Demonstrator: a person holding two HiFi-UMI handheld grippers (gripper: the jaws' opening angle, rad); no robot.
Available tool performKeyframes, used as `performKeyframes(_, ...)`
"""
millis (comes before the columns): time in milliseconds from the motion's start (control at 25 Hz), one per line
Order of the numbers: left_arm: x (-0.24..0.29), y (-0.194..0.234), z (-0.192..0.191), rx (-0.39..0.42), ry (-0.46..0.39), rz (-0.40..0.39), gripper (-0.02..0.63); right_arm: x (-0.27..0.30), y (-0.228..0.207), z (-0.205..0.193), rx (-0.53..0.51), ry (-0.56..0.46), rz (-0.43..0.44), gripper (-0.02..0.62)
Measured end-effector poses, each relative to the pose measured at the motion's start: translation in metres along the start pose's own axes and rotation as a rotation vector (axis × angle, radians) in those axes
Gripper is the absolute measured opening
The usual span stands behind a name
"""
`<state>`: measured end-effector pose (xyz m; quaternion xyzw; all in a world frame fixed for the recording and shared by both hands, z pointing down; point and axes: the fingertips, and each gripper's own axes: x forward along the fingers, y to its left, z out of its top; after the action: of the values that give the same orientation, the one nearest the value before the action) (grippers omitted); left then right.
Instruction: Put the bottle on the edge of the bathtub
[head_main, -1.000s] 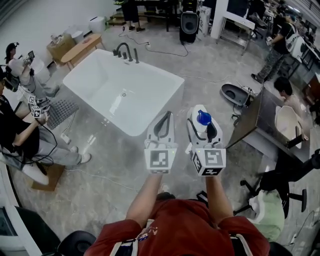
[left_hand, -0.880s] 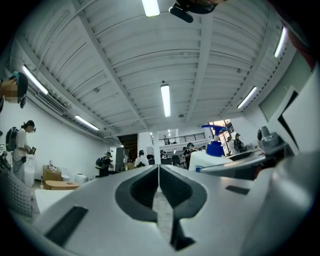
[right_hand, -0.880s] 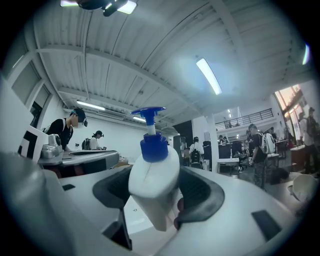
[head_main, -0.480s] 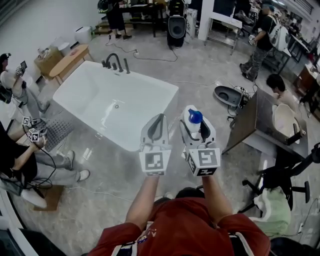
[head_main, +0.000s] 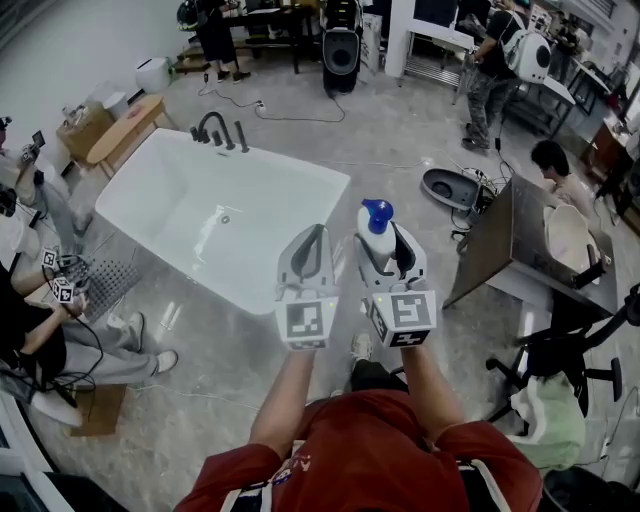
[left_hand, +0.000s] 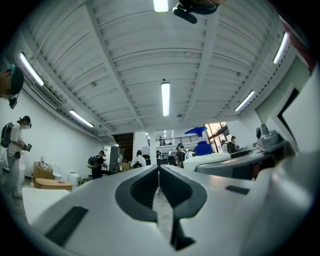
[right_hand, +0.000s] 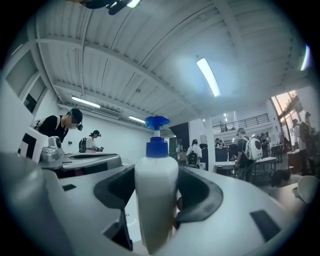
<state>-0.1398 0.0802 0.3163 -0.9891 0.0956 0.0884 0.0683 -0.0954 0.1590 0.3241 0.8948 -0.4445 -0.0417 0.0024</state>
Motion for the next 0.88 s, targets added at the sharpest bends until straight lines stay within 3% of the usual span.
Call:
performKeyframes(360,0.061,0.01,-0.006,0.026,-0.003,0.011,0.015,0.05,-0.035,0.005,0.019,-0.018,0.011,0.266)
performKeyframes(600,0.113,0.007,-0.007,-0.007,0.01,0.023,0.016,0.087,-0.073,0.002,0.036,-0.011,0.013,0.265)
performKeyframes(880,0.173,0.002,-0.023,0.026,0.021,0.018,0.016,0.13,-0.12,-0.01,0.056,0.0,0.016,0.265)
